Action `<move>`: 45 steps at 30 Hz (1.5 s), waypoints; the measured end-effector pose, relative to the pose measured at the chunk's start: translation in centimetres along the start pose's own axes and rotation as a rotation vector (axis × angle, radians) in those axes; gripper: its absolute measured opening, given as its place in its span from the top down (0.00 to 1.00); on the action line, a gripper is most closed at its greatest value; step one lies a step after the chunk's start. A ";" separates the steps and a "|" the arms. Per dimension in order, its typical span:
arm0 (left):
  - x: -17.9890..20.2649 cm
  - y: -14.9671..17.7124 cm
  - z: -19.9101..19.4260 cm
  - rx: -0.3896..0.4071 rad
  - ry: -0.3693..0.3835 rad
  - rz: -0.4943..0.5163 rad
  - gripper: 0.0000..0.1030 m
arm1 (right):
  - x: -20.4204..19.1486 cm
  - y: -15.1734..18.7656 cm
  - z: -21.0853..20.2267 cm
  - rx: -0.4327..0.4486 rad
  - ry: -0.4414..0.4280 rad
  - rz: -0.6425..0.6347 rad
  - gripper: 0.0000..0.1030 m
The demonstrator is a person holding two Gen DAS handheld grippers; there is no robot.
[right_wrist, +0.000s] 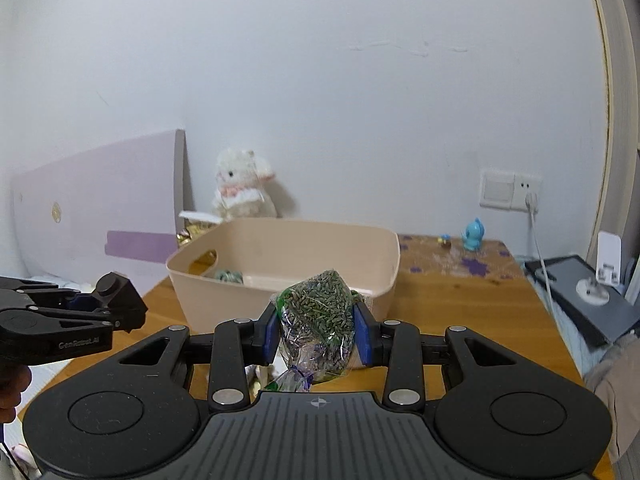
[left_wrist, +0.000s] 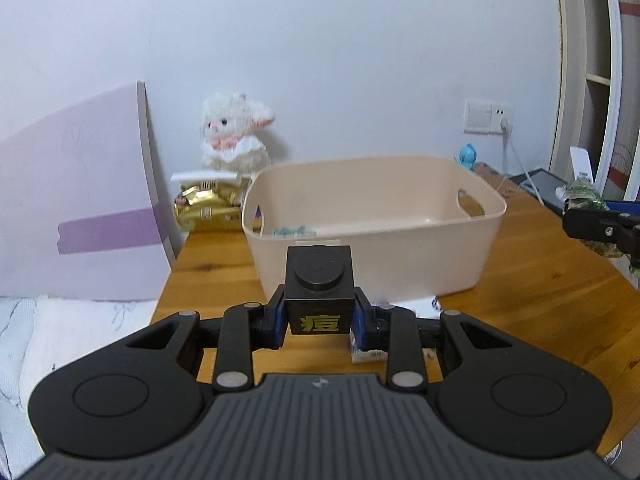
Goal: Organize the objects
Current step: 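Lift cube and mesh bag over the bin and open both tools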
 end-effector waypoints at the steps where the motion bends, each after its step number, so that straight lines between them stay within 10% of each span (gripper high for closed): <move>1: -0.1 -0.4 -0.1 0.009 -0.002 0.003 0.67 | -0.2 -0.2 0.0 0.006 -0.003 -0.003 0.66; 24: -0.5 -7.6 8.9 0.000 0.017 0.033 0.67 | 0.8 -6.6 8.1 0.064 0.022 -0.014 0.66; 45: 1.4 -6.7 20.4 -0.219 0.025 0.033 0.67 | 3.0 -5.4 19.0 -0.186 0.098 -0.041 0.66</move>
Point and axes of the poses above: each gripper's, at about its wrist camera, not at the fingertips, and z roughly the way its jaws point, x to its right, y to its underside, the point moved 1 cm from there along z, roughly the way its jaws point, and after that the axes turned 14 degrees about z, right-handed, at the moved point
